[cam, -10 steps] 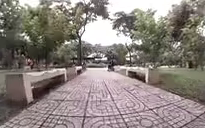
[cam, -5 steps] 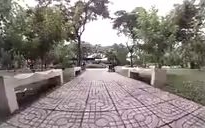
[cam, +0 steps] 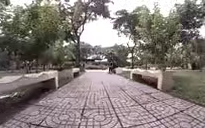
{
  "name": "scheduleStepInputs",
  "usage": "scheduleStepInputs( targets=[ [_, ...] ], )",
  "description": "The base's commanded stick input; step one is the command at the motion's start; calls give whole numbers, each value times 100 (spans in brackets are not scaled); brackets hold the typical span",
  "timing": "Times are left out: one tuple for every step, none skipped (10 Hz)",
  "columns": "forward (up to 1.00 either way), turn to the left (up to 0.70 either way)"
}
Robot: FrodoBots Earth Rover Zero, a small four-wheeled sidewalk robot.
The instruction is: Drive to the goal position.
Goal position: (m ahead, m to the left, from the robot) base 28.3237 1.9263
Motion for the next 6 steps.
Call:
scheduleStepInputs(
  targets=[
    [70, 0],
    [70, 0],
    [70, 0],
    [70, 0],
    [70, 0],
    [70, 0]
  ],
)
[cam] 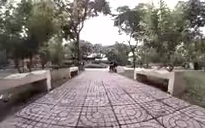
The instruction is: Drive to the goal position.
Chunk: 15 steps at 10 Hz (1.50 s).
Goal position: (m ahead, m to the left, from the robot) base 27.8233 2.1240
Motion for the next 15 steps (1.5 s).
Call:
scheduleStepInputs(
  targets=[
    [70, 0],
    [70, 0],
    [70, 0],
    [70, 0],
    [70, 0],
    [70, 0],
    [70, 0],
    [70, 0],
    [70, 0],
    [70, 0],
    [70, 0],
    [70, 0],
    [70, 0],
    [70, 0],
    [70, 0]
  ],
)
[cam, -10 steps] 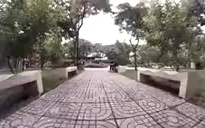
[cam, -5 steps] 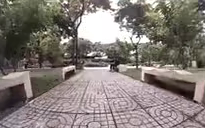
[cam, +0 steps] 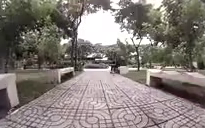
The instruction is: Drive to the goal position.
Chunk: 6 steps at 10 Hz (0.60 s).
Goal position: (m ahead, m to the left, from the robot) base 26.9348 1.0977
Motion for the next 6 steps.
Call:
scheduleStepInputs(
  targets=[
    [70, 0],
    [70, 0],
    [70, 0],
    [70, 0],
    [70, 0],
    [70, 0]
  ],
)
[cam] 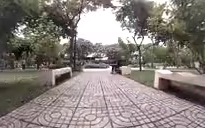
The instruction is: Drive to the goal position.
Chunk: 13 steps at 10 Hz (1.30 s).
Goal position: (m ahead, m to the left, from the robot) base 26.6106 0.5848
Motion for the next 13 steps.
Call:
scheduleStepInputs(
  targets=[
    [70, 0],
    [70, 0],
    [70, 0],
    [70, 0],
    [70, 0],
    [70, 0],
    [70, 0],
    [70, 0],
    [70, 0],
    [0, 0],
    [13, 0],
    [52, 0],
    [70, 0]
  ],
)
